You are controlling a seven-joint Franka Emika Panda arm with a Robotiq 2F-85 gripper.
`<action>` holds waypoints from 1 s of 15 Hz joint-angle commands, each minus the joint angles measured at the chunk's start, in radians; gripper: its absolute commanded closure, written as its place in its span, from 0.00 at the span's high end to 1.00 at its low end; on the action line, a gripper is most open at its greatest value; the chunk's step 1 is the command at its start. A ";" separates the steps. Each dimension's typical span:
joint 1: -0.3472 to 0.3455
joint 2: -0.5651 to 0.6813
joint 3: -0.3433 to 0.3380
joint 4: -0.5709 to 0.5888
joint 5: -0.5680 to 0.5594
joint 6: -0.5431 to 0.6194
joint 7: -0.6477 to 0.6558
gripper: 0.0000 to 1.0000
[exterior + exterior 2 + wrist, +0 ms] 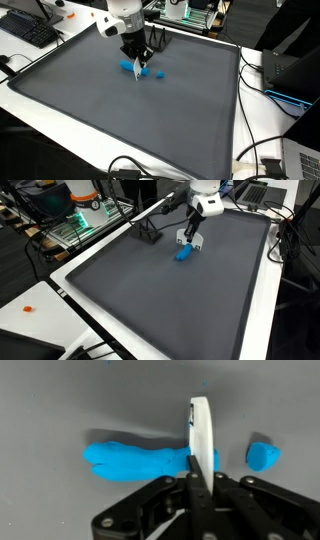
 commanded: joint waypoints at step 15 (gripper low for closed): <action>-0.027 -0.016 0.031 -0.011 0.087 -0.006 -0.041 0.01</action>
